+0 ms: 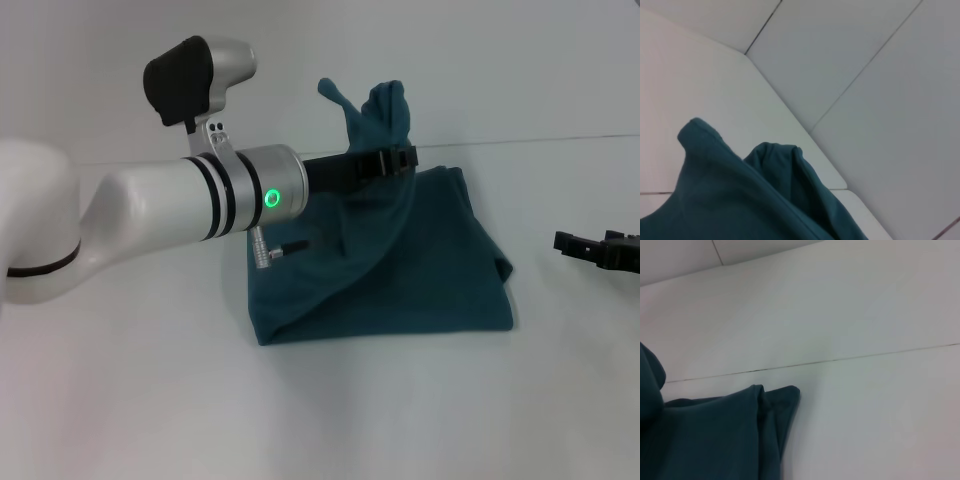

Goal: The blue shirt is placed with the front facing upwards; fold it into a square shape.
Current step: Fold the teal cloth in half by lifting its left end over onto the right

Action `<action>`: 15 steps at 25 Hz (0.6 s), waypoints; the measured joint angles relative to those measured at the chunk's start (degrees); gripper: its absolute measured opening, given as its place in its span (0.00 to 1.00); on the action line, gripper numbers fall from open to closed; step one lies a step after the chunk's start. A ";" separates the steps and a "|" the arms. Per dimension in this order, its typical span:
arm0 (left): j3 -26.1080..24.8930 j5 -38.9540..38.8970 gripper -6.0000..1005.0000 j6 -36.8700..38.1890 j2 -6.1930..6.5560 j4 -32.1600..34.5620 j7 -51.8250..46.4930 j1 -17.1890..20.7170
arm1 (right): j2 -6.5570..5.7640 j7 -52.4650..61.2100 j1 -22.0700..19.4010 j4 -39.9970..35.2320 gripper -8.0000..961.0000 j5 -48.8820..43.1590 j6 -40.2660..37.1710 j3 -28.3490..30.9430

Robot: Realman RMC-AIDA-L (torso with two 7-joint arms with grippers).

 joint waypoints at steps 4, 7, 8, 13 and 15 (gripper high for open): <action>0.82 -0.46 0.07 -0.01 0.00 -0.03 -0.01 -0.57 | 0.02 -0.02 -0.12 0.06 0.91 0.00 0.00 0.45; 2.68 -2.05 0.07 -0.88 0.00 0.06 0.00 -0.74 | -0.02 -0.07 -0.32 0.06 0.91 0.00 0.00 0.66; 3.26 -2.42 0.07 -1.61 0.00 0.17 0.01 -0.76 | -0.02 -0.10 -0.36 0.06 0.91 0.00 0.00 0.67; 5.15 -3.65 0.07 -3.22 0.00 0.39 0.03 -0.78 | 0.06 -0.16 -0.40 0.06 0.90 0.00 -0.02 0.70; 5.85 -5.24 0.07 -3.97 0.00 0.50 0.06 -0.72 | 0.06 -0.17 -0.49 0.06 0.90 0.00 -0.02 0.70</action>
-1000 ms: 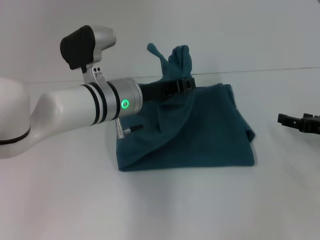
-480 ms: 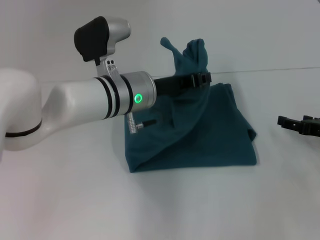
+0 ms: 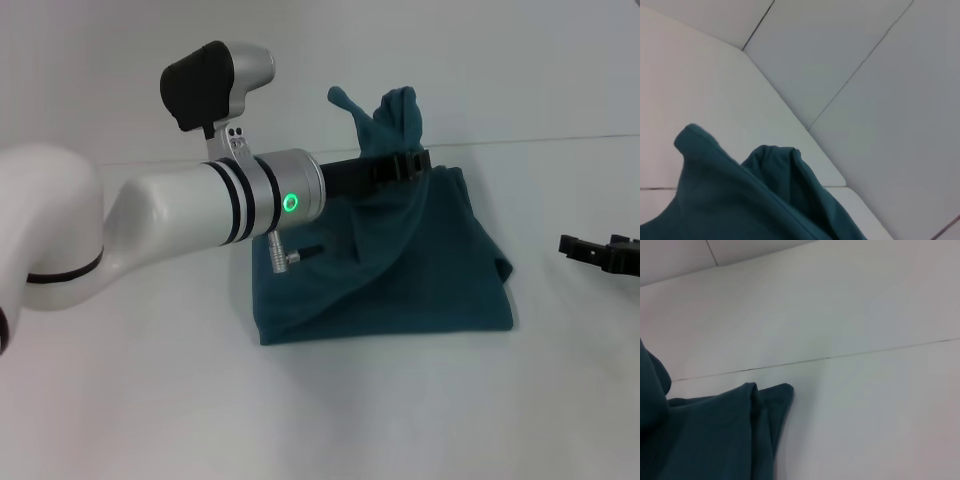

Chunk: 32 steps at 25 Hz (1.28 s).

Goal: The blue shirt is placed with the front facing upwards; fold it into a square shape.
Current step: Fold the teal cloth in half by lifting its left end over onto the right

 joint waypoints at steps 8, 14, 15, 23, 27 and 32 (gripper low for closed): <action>0.91 -2.40 0.07 -1.05 0.00 0.77 0.76 0.05 | 0.16 -0.09 -0.06 0.00 0.90 0.00 1.35 -0.28; 4.05 -6.77 0.09 -3.22 0.00 0.96 2.44 -0.25 | 0.15 -0.10 -0.01 0.00 0.89 0.00 1.41 -0.45; 4.34 -7.56 0.09 -3.31 0.00 1.02 2.91 -0.29 | 0.15 -0.10 0.02 0.00 0.89 0.00 1.42 -0.45; 6.02 -13.01 0.13 -4.47 0.00 1.51 3.94 -0.54 | 0.20 -0.10 0.31 0.00 0.89 -0.17 1.48 -0.54; 6.09 -14.20 0.15 -4.51 0.00 1.58 4.08 -0.36 | 0.22 -0.09 0.36 0.00 0.89 -0.24 1.50 -0.54; 6.20 -14.26 0.24 -4.32 0.00 1.57 4.23 -0.30 | 0.26 -0.10 0.47 0.00 0.88 -0.26 1.47 -0.53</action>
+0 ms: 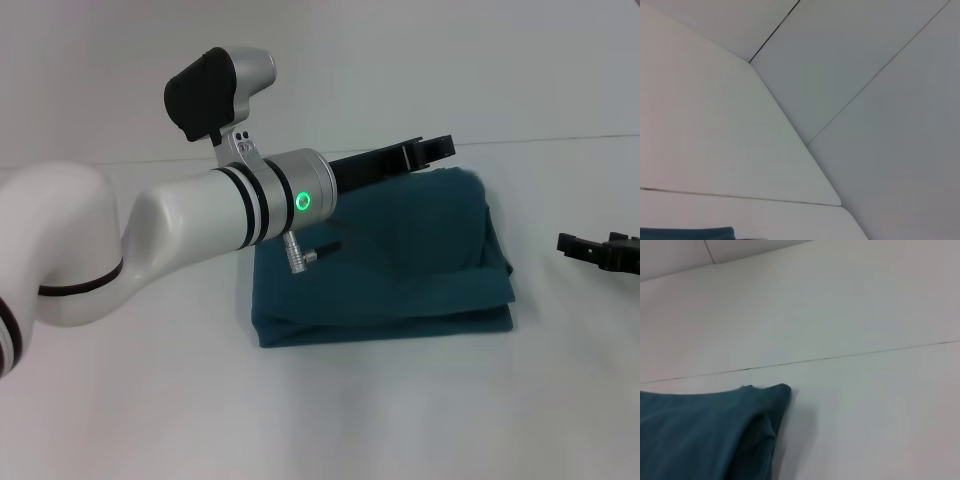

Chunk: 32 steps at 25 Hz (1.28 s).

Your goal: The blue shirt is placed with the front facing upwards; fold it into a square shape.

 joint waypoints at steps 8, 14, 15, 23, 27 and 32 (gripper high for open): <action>-2.01 -0.04 0.55 -0.10 0.12 0.13 3.89 0.22 | -0.47 0.24 0.33 -0.69 0.88 0.22 -1.86 0.00; -8.18 0.43 0.81 1.45 0.95 0.47 8.64 3.58 | -2.28 1.05 1.99 -1.78 0.88 -0.27 -7.25 -2.00; -9.75 0.45 0.81 2.53 1.09 0.47 10.02 4.52 | -2.57 1.46 2.21 -2.23 0.88 -0.30 -8.18 -2.43; -16.61 0.63 0.80 13.19 2.66 0.28 20.20 10.74 | -3.23 5.77 3.63 -9.45 0.87 -0.29 -17.58 -3.30; -16.68 1.56 0.80 16.25 4.06 0.40 21.30 12.20 | -3.86 8.72 4.61 -13.20 0.87 -0.93 -24.17 -4.80; -17.19 2.11 0.80 18.13 4.92 -0.63 21.35 14.49 | -3.67 14.32 5.35 -19.81 0.87 -5.17 -29.08 -9.35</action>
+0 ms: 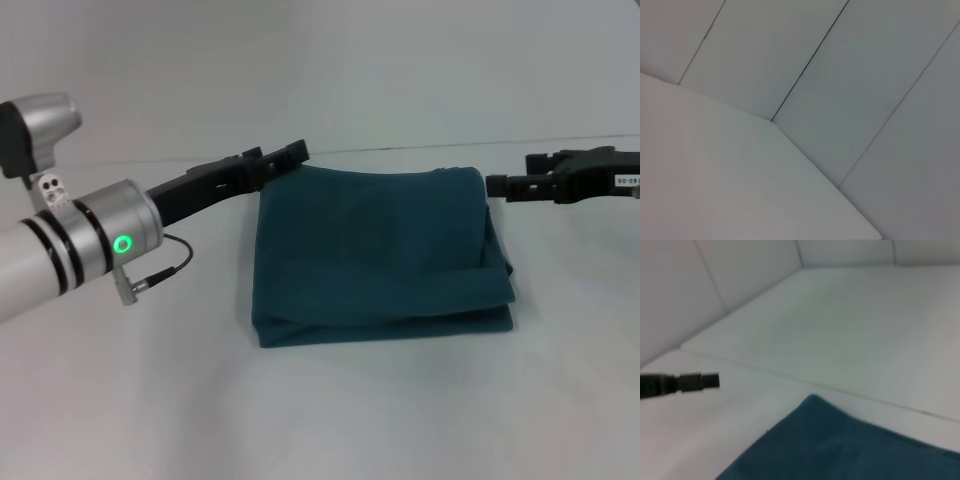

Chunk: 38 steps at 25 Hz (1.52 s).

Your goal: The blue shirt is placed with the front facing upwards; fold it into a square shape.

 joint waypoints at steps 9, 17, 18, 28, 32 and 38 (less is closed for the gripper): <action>-2.65 0.22 0.80 5.15 0.36 -0.65 0.03 2.96 | 0.33 14.62 3.94 -6.56 0.86 -12.46 -7.64 -4.40; -3.36 0.23 0.80 6.04 -0.14 -0.81 -0.05 4.75 | 2.59 20.02 7.52 -4.92 0.86 -21.25 -8.87 -8.81; -3.38 0.23 0.80 6.07 -0.16 -0.82 -0.05 4.81 | 2.84 20.18 7.63 -4.90 0.85 -21.44 -8.87 -8.92; -3.46 0.23 0.80 7.58 -0.17 -0.82 -0.29 4.64 | 4.00 21.27 8.01 -2.85 0.85 -24.48 -7.21 -10.07; -3.46 0.23 0.80 7.60 -0.17 -0.88 -0.32 4.49 | 3.81 21.05 7.75 -0.37 0.85 -24.99 -5.61 -10.07; -4.06 0.20 0.80 7.60 -0.28 -0.88 -0.33 4.29 | 3.31 20.66 7.77 2.51 0.84 -25.06 -3.75 -10.12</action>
